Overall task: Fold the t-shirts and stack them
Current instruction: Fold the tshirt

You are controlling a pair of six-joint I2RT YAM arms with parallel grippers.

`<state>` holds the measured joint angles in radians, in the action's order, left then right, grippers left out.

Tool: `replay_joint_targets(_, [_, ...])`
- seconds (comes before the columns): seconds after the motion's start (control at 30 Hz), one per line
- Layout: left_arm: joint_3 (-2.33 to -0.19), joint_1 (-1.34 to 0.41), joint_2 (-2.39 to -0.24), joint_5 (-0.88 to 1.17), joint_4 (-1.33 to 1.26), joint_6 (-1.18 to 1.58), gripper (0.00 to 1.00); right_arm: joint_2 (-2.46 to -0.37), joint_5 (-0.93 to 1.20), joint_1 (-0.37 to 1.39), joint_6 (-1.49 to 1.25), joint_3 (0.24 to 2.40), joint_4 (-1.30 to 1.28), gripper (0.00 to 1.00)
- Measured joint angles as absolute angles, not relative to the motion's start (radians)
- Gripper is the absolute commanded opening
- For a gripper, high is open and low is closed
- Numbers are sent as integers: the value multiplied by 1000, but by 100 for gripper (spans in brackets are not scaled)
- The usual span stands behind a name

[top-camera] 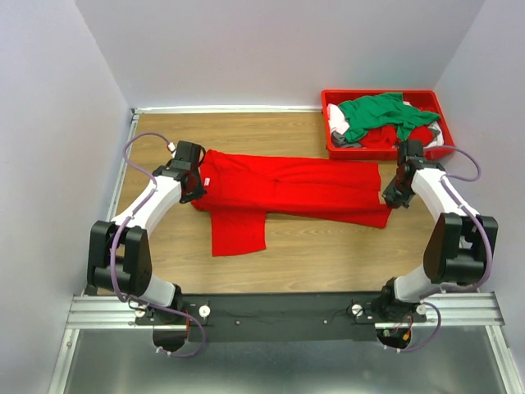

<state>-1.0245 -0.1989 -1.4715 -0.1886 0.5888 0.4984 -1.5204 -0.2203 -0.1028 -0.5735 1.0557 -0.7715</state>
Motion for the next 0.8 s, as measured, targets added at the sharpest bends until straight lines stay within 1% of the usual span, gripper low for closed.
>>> replay_joint_targets(0.3, [-1011,-191,-1477,-189,574,502,0,-1648,-219,0,-546,1146,-688,1])
replay_joint_targets(0.6, [-1019,-189,-1490,-201,570,508,0,-1705,-260,2,-537,1145,-657,1])
replay_joint_targets(0.8, [-1034,-189,-1538,-210,557,513,0,-1736,-285,3,-537,1145,-632,4])
